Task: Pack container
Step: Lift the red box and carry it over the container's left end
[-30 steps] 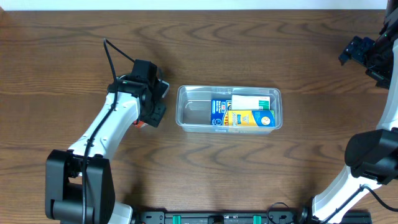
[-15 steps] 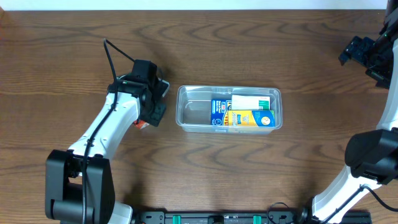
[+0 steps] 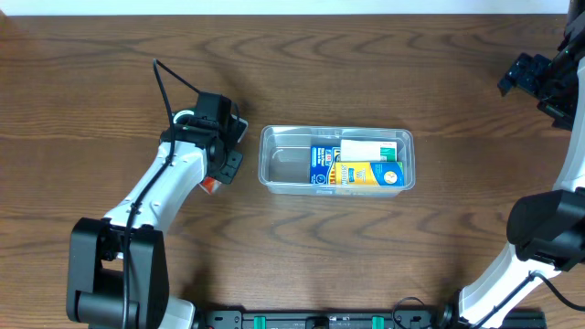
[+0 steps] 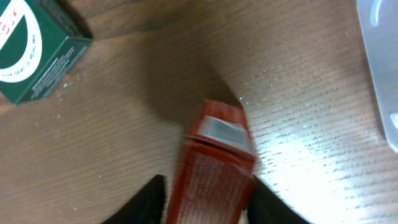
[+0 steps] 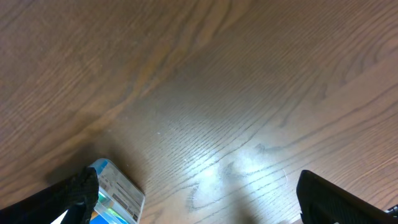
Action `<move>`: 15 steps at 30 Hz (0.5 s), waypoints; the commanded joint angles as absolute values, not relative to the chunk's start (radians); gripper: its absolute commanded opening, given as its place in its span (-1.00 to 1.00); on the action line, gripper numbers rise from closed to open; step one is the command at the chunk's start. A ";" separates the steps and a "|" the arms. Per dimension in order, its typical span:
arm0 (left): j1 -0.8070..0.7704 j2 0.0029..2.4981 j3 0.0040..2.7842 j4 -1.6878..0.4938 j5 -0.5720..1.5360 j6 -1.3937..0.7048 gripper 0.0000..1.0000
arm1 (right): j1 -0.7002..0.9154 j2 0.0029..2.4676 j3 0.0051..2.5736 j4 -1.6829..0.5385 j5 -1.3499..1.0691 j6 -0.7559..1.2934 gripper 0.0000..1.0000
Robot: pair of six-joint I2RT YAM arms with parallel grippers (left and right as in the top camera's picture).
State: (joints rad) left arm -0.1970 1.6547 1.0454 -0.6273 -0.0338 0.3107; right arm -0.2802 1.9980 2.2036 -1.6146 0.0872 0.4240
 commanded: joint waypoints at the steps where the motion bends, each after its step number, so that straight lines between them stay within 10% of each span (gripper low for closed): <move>1: -0.192 1.646 1.039 -0.626 -0.046 0.318 -0.37 | -0.288 2.001 2.217 -1.615 0.101 0.414 0.98; 15: -0.192 1.638 1.096 -0.672 -0.045 0.227 -0.46 | -0.288 2.001 2.217 -1.615 0.101 0.413 0.99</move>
